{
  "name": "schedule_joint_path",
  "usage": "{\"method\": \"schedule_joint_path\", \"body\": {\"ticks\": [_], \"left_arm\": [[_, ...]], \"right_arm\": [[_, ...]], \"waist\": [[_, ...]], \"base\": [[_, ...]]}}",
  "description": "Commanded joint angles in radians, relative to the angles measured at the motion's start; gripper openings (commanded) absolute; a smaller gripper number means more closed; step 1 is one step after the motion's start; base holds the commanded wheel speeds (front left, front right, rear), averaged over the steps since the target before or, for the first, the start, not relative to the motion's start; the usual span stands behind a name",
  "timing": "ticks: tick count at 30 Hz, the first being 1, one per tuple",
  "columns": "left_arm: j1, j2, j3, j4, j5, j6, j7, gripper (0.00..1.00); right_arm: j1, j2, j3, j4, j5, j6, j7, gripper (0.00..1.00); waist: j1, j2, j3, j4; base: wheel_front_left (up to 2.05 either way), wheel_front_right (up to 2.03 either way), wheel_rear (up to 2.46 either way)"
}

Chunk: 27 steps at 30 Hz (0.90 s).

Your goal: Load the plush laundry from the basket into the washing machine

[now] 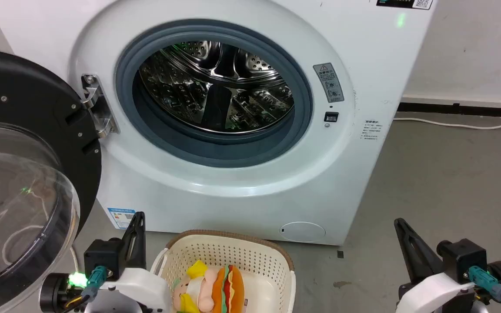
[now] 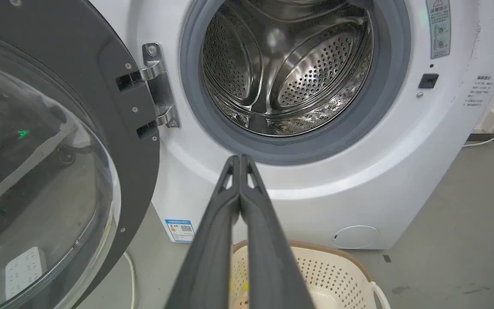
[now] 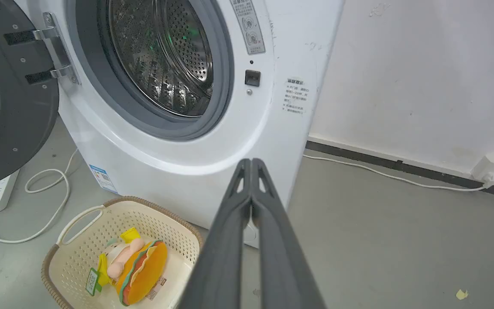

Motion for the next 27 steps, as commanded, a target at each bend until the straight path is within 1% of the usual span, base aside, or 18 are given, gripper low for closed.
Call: {"method": "schedule_joint_path", "body": {"ticks": [1,25,26,27], "left_arm": [[0.015,0.000,0.002,-0.004,0.002,-0.005,0.000,0.00],[0.015,0.000,0.002,-0.004,0.002,-0.005,0.000,0.00],[0.000,0.000,0.000,0.000,0.000,0.000,0.000,1.00],[0.000,0.000,0.000,0.000,0.000,0.001,0.000,1.00]], "right_arm": [[-0.012,-0.001,-0.002,-0.004,-0.005,0.005,0.001,0.00],[-0.012,-0.001,-0.002,-0.004,-0.005,0.005,0.001,0.00],[0.000,0.000,0.000,0.000,0.000,0.000,0.000,1.00],[0.000,0.000,0.001,0.000,0.000,-0.001,0.000,1.00]], "waist": [[0.0000,0.0000,0.000,0.000],[0.0000,0.0000,0.000,0.000],[0.0000,0.0000,0.000,0.000],[0.0000,0.0000,0.000,0.000]], "base": [[0.00,0.00,0.00],[0.00,0.00,0.00],[0.00,0.00,0.00],[0.00,0.00,0.00]]}}
